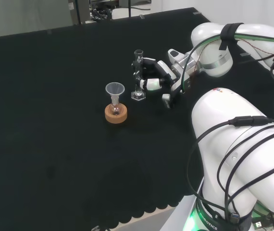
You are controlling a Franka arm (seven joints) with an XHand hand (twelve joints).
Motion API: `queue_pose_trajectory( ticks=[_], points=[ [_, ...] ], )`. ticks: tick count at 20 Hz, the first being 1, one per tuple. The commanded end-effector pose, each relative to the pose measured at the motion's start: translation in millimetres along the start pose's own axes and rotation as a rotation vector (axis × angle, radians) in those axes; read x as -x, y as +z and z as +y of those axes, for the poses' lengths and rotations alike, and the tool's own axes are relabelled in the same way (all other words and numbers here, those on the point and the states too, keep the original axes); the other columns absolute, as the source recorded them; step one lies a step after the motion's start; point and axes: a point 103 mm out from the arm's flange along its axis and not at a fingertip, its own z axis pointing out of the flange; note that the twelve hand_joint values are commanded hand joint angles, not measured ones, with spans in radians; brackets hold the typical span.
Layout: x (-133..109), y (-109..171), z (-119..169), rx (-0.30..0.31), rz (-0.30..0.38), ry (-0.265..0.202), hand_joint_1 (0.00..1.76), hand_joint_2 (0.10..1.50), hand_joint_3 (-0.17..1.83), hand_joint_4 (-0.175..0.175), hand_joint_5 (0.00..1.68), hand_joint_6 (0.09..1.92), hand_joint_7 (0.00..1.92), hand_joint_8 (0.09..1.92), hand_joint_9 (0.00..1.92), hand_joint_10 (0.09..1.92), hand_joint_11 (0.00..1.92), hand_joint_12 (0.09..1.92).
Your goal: Pick up the graduated cylinder.
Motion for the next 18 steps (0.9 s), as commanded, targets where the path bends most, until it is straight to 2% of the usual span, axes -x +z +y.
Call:
queue_pose_trajectory(
  ticks=[1,7,11,13,14,16,18],
  points=[
    [0.5,0.6,0.2,0.002,0.002,0.004,1.19,0.63,0.81,-0.040,0.63,0.75,0.62,0.62,0.90,0.42,0.72,1.13],
    [2.0,1.8,0.7,0.009,-0.010,0.008,1.19,0.65,0.80,-0.036,0.67,0.76,0.65,0.62,0.94,0.40,0.76,1.10],
    [2.8,3.2,2.8,0.035,-0.044,0.020,1.19,0.74,0.74,-0.020,0.81,0.71,0.73,0.63,1.02,0.36,0.89,1.02],
    [3.1,6.6,4.7,0.071,-0.090,0.034,1.14,0.96,0.38,-0.082,0.87,0.98,0.79,0.68,1.08,0.35,0.99,0.97],
    [2.9,7.6,5.2,0.082,-0.103,0.040,1.12,1.04,0.23,-0.095,0.88,1.06,0.81,0.70,1.10,0.34,1.04,0.94],
    [2.1,7.4,5.7,0.099,-0.130,0.051,1.11,1.13,0.08,-0.109,0.87,1.15,0.82,0.73,1.13,0.33,1.07,0.91],
    [-0.4,7.7,6.7,0.104,-0.165,0.056,1.11,1.16,0.04,-0.117,0.86,1.17,0.82,0.74,1.14,0.33,1.08,0.90]
  ],
)
